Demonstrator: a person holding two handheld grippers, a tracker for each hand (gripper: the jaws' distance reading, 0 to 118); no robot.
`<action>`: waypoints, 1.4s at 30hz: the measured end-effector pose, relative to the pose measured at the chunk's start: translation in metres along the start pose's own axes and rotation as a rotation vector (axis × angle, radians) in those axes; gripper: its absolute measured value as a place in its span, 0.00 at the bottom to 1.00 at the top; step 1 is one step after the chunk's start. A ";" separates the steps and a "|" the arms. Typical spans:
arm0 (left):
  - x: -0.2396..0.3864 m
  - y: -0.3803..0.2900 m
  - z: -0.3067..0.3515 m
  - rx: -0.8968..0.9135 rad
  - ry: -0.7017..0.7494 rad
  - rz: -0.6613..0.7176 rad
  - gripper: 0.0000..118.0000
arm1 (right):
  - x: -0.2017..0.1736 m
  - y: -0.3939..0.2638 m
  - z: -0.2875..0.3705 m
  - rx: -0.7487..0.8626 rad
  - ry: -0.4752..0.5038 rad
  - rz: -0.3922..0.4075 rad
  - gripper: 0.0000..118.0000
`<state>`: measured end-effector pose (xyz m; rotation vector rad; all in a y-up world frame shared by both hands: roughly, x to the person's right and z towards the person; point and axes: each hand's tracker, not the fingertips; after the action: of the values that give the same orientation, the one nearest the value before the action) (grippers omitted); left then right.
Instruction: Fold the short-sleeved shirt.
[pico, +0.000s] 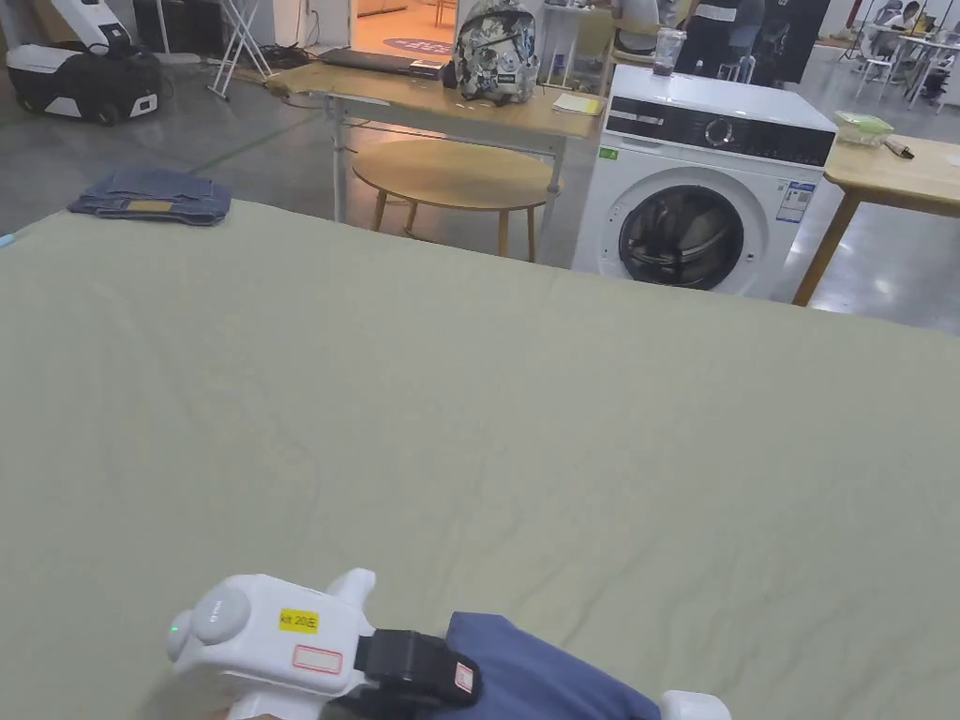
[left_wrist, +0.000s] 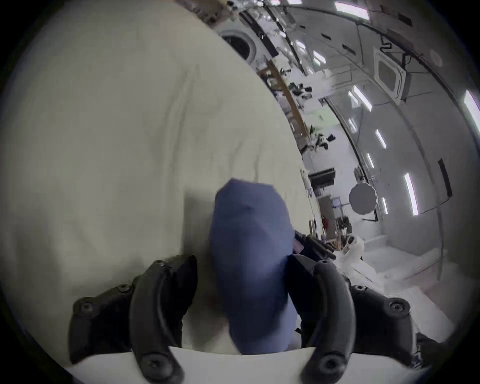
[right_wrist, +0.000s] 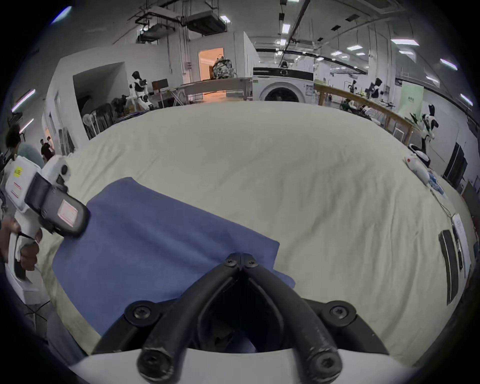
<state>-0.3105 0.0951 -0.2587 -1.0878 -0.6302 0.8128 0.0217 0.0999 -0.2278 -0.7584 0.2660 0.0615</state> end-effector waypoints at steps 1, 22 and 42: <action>-0.005 0.001 -0.009 -0.027 -0.014 0.016 0.61 | 0.000 0.000 0.000 0.000 -0.001 -0.001 0.00; -0.004 -0.023 -0.022 0.079 -0.120 0.069 0.20 | -0.009 0.002 0.008 0.008 0.000 0.073 0.00; -0.010 0.010 0.206 0.311 0.072 -0.022 0.20 | -0.055 0.051 0.015 0.069 0.056 0.136 0.00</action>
<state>-0.4800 0.1950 -0.1969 -0.8212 -0.4366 0.8177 -0.0356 0.1494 -0.2371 -0.6730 0.3709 0.1591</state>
